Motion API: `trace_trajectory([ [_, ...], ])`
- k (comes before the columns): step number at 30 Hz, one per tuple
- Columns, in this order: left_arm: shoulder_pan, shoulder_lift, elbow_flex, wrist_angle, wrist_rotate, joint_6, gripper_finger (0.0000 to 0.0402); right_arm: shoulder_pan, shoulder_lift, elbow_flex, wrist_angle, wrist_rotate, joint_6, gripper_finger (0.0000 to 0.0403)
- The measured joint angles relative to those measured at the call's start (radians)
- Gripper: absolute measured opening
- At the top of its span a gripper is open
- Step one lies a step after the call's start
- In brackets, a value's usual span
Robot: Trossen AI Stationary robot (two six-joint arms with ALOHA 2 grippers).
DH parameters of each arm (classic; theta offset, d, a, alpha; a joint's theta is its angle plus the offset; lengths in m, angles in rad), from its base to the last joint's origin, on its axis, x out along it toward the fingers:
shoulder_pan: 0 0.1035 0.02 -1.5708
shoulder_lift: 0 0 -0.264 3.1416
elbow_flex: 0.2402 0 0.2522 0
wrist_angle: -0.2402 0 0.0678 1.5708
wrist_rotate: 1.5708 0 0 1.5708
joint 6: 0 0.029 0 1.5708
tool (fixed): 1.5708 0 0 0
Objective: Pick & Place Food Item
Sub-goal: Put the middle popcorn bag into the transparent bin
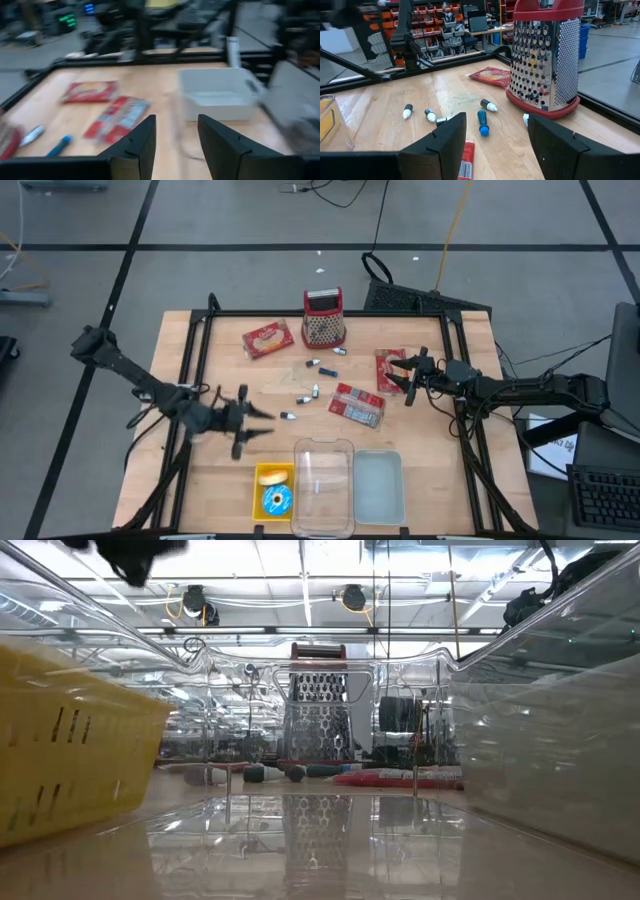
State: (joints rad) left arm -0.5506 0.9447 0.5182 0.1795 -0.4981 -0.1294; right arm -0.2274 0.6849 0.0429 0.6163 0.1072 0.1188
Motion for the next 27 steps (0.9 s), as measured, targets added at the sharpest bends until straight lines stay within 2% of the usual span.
trace_trajectory([
  [6, 0.164, -0.113, -0.128, 0.021, 0.072, -0.067, 0.0145, 0.0, 0.0, 0.0, -0.002, -0.003, 0.0, 0.0201],
  [10, 0.229, -0.183, -0.205, 0.082, 0.051, -0.073, 0.0145, 0.0, 0.0, 0.0, -0.004, -0.003, 0.0, 0.0201],
  [17, 0.304, -0.278, -0.267, 0.113, 0.04, -0.052, 0.0145, 0.0, 0.0, 0.0, -0.008, -0.001, -0.003, 0.0201],
  [20, 0.332, -0.294, -0.278, 0.11, 0.004, -0.048, 0.0145, 0.0, 0.0, 0.0, -0.008, -0.001, -0.003, 0.0201],
  [25, 0.374, -0.292, -0.278, 0.115, -0.189, 0.001, 0.0145, 0.0, 0.0, 0.0, -0.008, 0.0, -0.003, 0.0201],
  [27, 0.383, -0.291, -0.278, 0.112, -0.231, 0.001, 0.0145, 0.0, 0.0, 0.0, -0.008, 0.0, -0.004, 0.0201],
])
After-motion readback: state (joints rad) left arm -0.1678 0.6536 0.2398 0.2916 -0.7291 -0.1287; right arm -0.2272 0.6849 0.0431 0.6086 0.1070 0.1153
